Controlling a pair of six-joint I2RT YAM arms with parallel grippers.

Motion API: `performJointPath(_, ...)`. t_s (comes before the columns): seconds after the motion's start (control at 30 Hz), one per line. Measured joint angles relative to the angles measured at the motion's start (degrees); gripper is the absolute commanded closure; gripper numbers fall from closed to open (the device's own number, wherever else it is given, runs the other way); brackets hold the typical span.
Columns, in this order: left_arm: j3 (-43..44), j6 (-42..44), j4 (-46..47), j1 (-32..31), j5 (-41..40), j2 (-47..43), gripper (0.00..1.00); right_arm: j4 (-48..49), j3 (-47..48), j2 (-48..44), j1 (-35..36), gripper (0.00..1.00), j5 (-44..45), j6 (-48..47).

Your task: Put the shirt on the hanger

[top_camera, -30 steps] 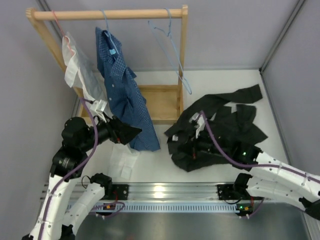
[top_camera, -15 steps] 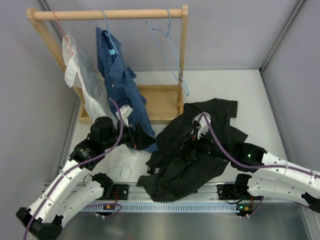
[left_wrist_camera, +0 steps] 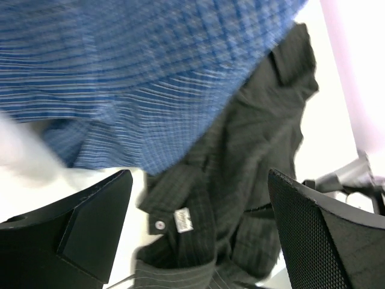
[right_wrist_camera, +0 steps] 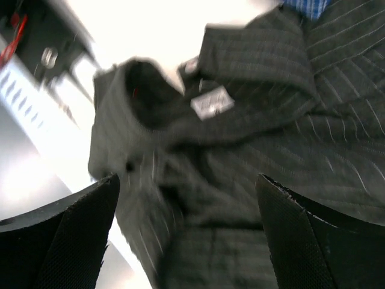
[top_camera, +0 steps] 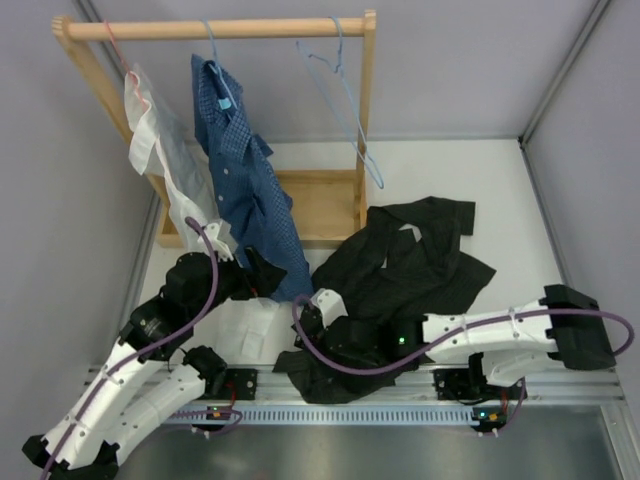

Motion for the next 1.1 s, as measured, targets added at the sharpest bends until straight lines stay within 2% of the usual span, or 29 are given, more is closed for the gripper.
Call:
performJointPath(0.23,1.29,-0.15,-4.55,0.0,-6.36,-0.9,0.03,3.34,7.28,13.27,1.88,0.11,3.89,6.27)
performJointPath(0.33,1.29,-0.17,-5.42,0.0,-7.26,-0.87,0.03,3.98,9.64,17.46,3.04,0.16,4.02,7.82)
performJointPath(0.4,1.29,-0.17,-5.44,0.0,-7.43,-0.87,0.03,3.98,10.99,19.87,3.21,0.43,4.81,8.76)
performJointPath(0.43,1.29,-0.15,-5.51,0.0,-7.45,-0.87,0.03,3.91,11.45,20.9,3.21,0.67,5.51,9.29)
performJointPath(0.5,1.29,-0.13,-5.73,0.0,-7.61,-0.98,0.03,3.78,11.93,22.58,3.21,0.85,7.1,10.45)
performJointPath(0.53,1.29,-0.11,-5.81,0.0,-7.63,-1.07,0.03,3.58,11.93,22.97,3.21,1.0,7.74,10.64)
performJointPath(0.67,1.29,0.24,-5.88,0.0,-7.63,-1.25,0.03,1.77,12.0,22.1,3.61,1.0,12.7,10.1)
performJointPath(0.77,1.29,0.87,-5.9,-0.02,-7.61,-1.27,0.03,-0.04,12.13,17.9,4.28,1.0,15.82,8.39)
performJointPath(0.93,1.95,1.66,-6.16,-0.02,-6.49,-1.16,0.02,-1.55,12.02,3.28,4.61,1.0,16.9,2.99)
performJointPath(1.1,3.98,2.75,-3.65,-0.02,0.76,1.38,0.02,-4.15,12.7,-10.95,4.61,1.0,11.45,-5.73)
